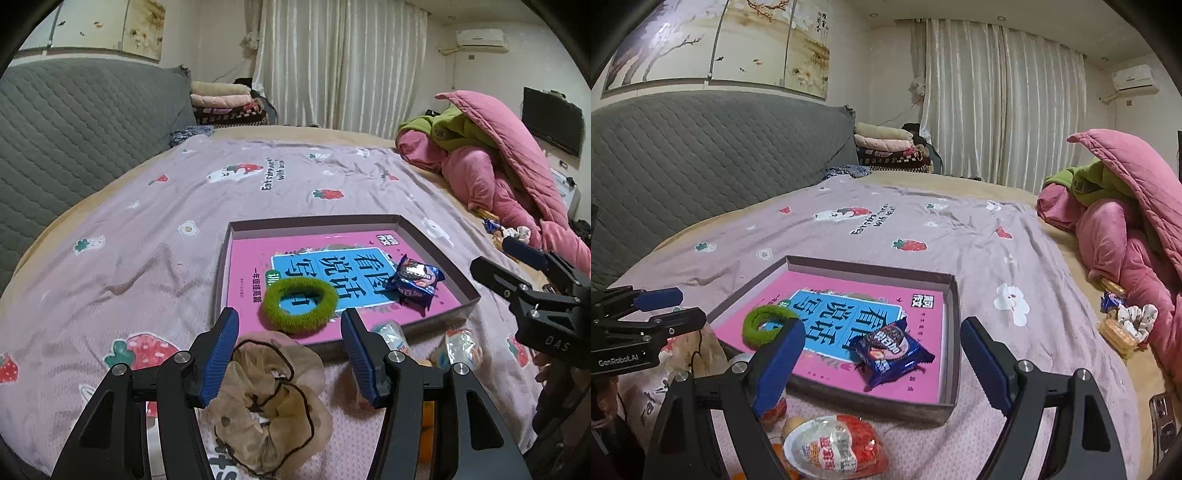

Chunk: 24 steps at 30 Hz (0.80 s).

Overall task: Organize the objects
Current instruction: 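Withdraw both tools from the tray toward the eggs and oranges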

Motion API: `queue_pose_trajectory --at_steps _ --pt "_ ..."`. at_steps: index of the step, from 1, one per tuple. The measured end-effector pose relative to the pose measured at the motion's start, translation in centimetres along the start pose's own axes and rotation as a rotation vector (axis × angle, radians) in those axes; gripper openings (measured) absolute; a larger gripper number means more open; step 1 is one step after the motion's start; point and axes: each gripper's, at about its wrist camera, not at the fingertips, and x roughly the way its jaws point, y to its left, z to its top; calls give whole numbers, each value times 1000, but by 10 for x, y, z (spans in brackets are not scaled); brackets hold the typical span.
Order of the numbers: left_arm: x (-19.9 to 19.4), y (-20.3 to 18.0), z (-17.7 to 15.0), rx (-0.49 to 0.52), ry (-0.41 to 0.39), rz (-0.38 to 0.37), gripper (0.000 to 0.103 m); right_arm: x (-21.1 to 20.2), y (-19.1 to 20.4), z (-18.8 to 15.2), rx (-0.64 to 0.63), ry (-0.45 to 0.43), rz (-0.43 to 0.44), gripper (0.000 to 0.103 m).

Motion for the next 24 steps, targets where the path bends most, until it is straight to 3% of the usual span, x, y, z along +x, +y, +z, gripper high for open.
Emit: queue_pose_trajectory --at_steps 24 --pt "-20 -22 -35 45 26 -59 60 -18 11 -45 -22 90 -9 86"
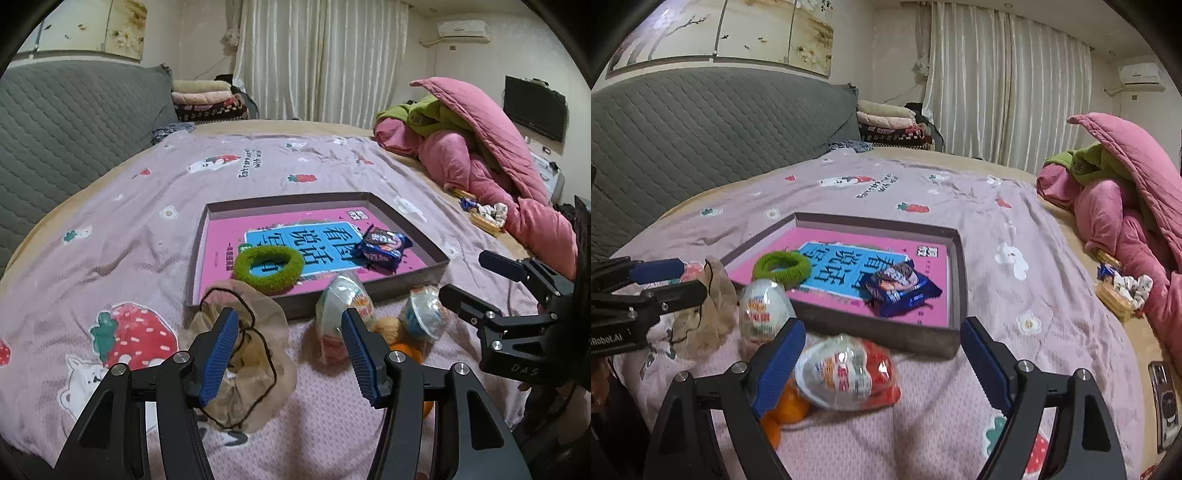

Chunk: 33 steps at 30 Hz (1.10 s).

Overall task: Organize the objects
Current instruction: 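Withdraw both tools from the tray toward the eggs and oranges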

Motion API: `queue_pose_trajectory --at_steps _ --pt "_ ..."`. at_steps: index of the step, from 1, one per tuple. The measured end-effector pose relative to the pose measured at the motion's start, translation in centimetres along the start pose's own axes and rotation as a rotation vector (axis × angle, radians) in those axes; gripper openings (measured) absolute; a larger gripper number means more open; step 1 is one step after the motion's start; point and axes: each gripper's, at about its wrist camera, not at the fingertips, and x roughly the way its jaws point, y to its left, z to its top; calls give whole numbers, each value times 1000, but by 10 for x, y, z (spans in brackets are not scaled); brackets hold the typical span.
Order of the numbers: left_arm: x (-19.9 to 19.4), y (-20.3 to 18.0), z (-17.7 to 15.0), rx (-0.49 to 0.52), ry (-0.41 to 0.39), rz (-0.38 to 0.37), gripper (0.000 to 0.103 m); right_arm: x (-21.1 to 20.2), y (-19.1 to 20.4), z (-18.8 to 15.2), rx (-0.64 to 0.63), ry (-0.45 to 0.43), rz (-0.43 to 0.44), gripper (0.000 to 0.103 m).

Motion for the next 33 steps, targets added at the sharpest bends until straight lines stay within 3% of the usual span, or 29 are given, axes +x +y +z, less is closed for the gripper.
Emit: queue_pose_trajectory --at_steps 33 --pt "-7 -70 -65 125 117 -169 60 -18 -6 -33 18 71 -49 86"
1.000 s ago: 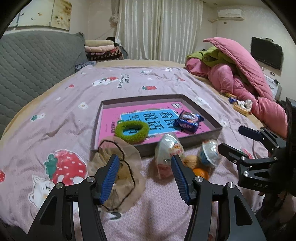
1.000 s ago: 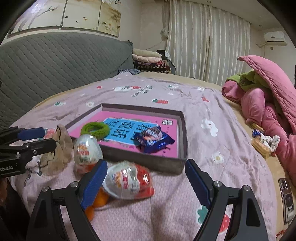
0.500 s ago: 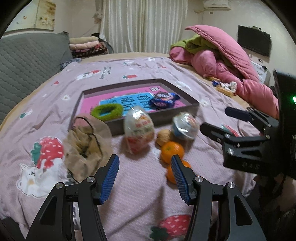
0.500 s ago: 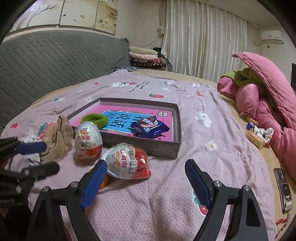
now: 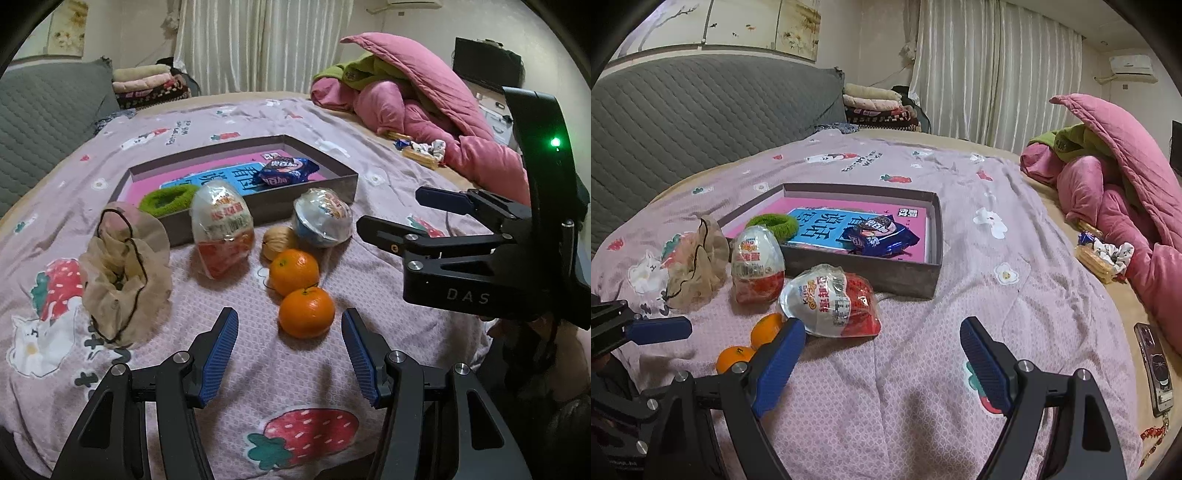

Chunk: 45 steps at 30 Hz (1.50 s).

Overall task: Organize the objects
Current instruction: 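Withdraw both tools from the tray toward the eggs and oranges, then grasp a mandarin orange with the left tool while the right tool grasps a chocolate egg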

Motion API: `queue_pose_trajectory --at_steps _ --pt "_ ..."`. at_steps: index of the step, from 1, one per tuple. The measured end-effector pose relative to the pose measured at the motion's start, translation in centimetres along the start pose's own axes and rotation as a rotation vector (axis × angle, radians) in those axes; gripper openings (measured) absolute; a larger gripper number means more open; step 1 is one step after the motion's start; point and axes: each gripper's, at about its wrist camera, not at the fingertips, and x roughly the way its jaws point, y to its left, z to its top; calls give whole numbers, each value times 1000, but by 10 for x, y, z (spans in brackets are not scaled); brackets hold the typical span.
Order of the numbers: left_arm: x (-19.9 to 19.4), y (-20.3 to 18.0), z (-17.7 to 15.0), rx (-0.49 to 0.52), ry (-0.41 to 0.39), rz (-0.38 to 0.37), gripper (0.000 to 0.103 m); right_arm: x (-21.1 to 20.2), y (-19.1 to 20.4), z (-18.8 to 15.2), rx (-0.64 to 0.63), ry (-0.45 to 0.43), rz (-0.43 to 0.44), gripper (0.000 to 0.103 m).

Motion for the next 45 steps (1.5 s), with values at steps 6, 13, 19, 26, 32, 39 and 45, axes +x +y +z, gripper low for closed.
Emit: queue_pose_trajectory --at_steps 6,13,19,26,32,39,45 --pt "7 1 -1 -5 13 -9 60 9 2 -2 -22 30 10 86" --pt "18 -3 -4 8 26 -16 60 22 7 -3 -64 64 11 86" --pt "26 -5 -3 11 26 -18 60 32 9 -2 -100 76 6 86" --pt "32 -4 -2 6 26 -17 60 45 13 3 -131 85 -5 86" --pt "35 0 2 -14 24 -12 60 49 19 10 -163 51 -6 86" --pt "39 2 5 -20 23 -14 60 59 23 14 -190 55 15 86" --pt "42 5 6 -34 24 -26 60 62 25 16 -204 52 37 86"
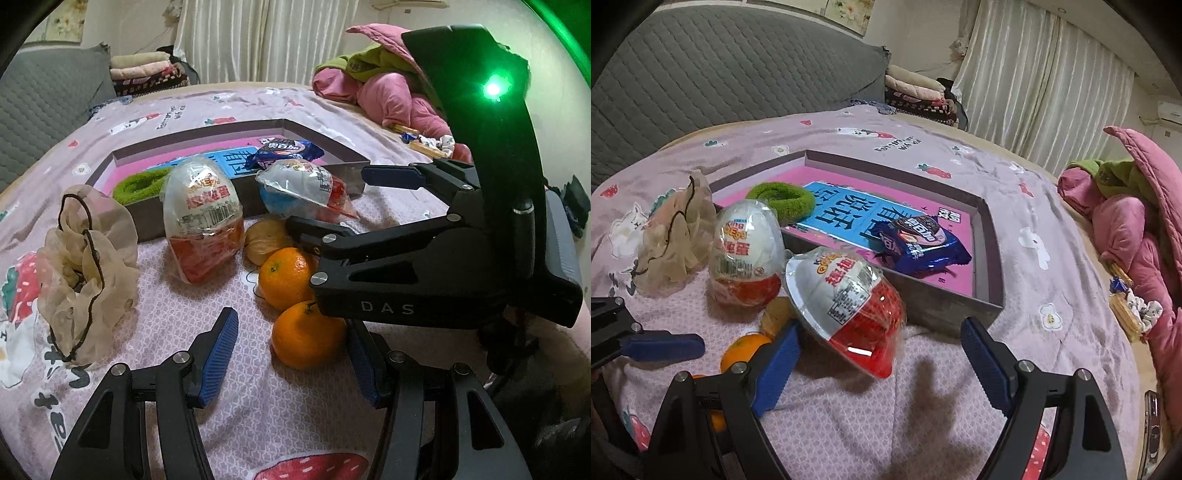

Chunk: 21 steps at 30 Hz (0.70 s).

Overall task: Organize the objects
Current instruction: 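Grasp a mandarin orange with the left tool while the right tool grasps a chocolate egg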

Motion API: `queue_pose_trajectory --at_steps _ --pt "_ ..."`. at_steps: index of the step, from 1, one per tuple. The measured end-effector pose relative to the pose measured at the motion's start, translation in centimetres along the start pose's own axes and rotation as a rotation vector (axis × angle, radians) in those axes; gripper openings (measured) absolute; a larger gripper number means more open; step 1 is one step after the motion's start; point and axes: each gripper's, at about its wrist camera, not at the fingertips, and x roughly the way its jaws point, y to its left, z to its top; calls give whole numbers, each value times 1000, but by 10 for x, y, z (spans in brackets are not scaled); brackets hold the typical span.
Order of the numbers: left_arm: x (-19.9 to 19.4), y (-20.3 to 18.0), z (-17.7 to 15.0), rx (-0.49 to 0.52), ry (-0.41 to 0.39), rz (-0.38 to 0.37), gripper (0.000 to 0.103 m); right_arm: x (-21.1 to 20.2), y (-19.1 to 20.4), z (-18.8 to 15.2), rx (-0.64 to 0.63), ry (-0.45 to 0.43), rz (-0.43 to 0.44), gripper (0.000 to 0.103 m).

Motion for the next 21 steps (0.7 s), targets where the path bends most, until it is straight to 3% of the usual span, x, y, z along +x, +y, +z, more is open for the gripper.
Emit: queue_pose_trajectory --at_steps 7,13,17,21 --pt "3 6 1 -28 10 -30 60 2 1 5 1 -14 32 86" --pt "4 7 1 -39 18 -62 51 10 -6 6 38 15 70 63" --pt "6 7 1 -37 23 -76 45 19 1 1 -3 67 66 50" --pt "6 7 1 -35 21 -95 38 12 8 3 -30 40 53 49"
